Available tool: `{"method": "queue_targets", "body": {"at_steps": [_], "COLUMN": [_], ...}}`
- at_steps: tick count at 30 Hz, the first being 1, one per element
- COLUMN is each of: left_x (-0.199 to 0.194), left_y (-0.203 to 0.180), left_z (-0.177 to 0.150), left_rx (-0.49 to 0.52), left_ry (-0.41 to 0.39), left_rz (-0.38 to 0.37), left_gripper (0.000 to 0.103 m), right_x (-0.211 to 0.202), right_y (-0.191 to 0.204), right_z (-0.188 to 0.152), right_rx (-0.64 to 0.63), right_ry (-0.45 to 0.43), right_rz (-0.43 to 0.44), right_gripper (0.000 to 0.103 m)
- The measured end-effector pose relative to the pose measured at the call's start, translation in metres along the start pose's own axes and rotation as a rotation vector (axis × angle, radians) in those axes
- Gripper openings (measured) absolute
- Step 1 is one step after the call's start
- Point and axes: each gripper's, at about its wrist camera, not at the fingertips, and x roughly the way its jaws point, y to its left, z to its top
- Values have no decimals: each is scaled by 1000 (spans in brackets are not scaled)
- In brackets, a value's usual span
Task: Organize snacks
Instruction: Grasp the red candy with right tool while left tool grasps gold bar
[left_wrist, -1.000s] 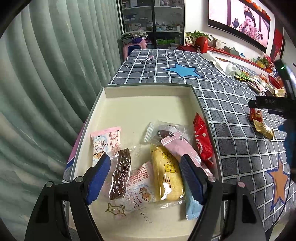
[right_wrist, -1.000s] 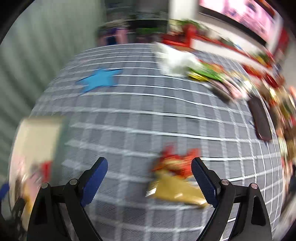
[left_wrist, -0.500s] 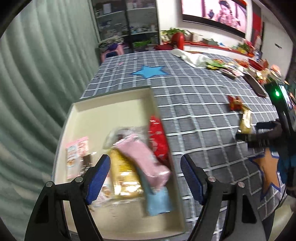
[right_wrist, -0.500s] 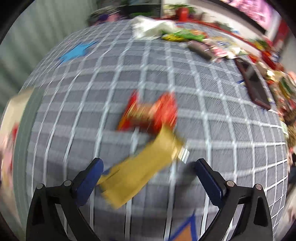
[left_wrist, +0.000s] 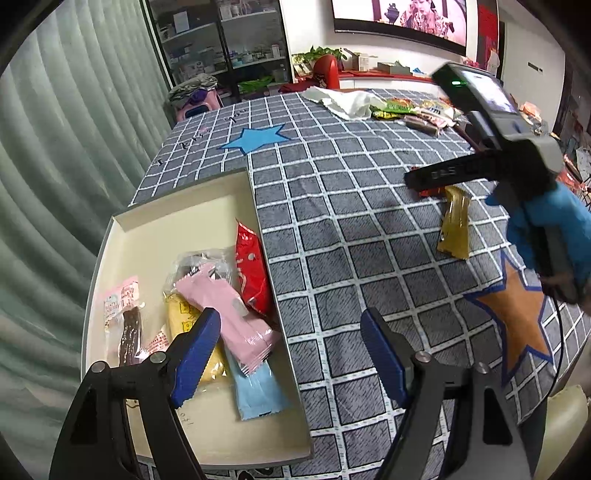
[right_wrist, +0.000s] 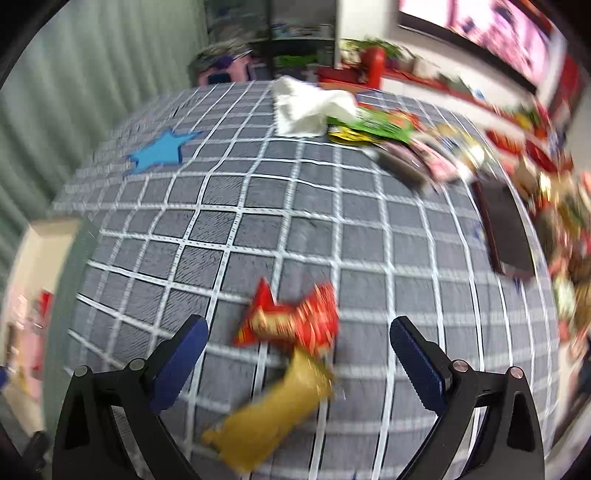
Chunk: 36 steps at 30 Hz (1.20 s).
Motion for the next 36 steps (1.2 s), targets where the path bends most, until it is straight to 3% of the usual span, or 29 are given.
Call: {"method": "queue_targets", "body": {"at_steps": [1,3,5,8,13,19,22,25,28,30,33,34,36], "left_x": [2,5,6,7,9,8,10,15,29,45,73,73,79], "left_y": [0,-1,-3,-9,-28,-70,-103,-144,-173,-187,-201,-200,-199], "left_z": [0,1,1,2,6,25,36,46,55,61,69,73,84], "left_rx": [6,14,15,28,79,178,299,518,661,720,751,727,688], "left_ry": [6,14,16,13,13,-14,-80,-203,-236,-216,-119,-137,-58], "left_rz": [4,7,3,-9,-27,-95,-117,-82,-88,-94,-104,-131,-188], "left_gripper": [81,81,81,81,81,81,81,81,85,85,86,86,86], "right_x": [6,15,14,10,-29,-61,-69,-78,-87,-88,-88,-88,-87], "right_y": [2,2,-5,-11,-51,-95,-112,-121,-134,-139,-146,-147,-148], "right_z": [2,-4,-5,-13,-41,-80,-109,-139,-162,-169,-177,-179,-181], "right_rx": [-12,-2,58,63,207,303,338,363,382,398,419,421,421], "right_ry": [14,67,58,71,9,-15,-4,11,15,15,11,11,7], "right_rz": [-4,21,40,70,164,172,178,186,199,214,236,243,250], "right_gripper": [97,61,52,50,50,50,50,50,50,50,51,51,51]}}
